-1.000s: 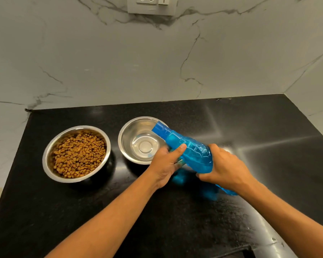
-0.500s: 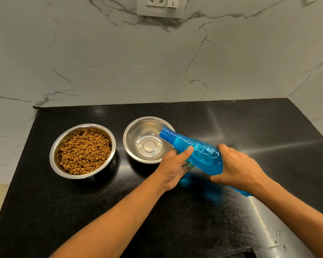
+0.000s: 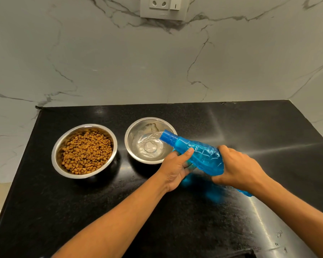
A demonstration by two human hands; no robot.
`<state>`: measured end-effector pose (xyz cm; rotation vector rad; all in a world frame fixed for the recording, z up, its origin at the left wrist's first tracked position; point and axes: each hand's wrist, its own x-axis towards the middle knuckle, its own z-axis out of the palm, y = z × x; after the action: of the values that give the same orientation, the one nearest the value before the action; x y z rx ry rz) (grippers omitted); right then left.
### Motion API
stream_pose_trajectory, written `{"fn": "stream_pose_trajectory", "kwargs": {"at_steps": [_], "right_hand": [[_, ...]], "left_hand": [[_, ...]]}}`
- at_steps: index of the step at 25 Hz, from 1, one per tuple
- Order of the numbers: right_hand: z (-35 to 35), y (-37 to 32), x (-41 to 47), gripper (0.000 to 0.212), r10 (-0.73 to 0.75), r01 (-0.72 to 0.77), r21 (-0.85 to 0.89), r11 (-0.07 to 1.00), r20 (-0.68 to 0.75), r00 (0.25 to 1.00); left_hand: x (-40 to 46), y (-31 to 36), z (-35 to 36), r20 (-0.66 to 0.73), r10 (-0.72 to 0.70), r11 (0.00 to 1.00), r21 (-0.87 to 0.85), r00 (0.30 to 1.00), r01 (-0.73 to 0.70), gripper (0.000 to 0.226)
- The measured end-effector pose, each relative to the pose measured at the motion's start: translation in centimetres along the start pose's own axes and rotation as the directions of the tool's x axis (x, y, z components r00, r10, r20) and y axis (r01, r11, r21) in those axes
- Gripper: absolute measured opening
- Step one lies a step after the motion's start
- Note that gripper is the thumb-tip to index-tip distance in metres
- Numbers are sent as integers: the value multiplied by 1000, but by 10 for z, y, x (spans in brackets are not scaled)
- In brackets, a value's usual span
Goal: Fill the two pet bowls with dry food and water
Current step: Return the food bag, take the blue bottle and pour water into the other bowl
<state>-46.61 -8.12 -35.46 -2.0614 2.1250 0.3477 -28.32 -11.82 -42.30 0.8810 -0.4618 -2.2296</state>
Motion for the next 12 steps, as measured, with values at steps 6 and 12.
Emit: {"fn": "stream_pose_trajectory", "kwargs": {"at_steps": [6, 12], "right_hand": [[-1, -1, 2, 66, -13, 13, -6, 1000, -2, 1000], [-4, -1, 2, 66, -18, 18, -7, 1000, 8, 1000]], "left_hand": [[-1, 3, 0, 1, -6, 1000, -16, 1000, 6, 32], [-2, 4, 0, 13, -16, 999, -30, 1000, 17, 25]]}}
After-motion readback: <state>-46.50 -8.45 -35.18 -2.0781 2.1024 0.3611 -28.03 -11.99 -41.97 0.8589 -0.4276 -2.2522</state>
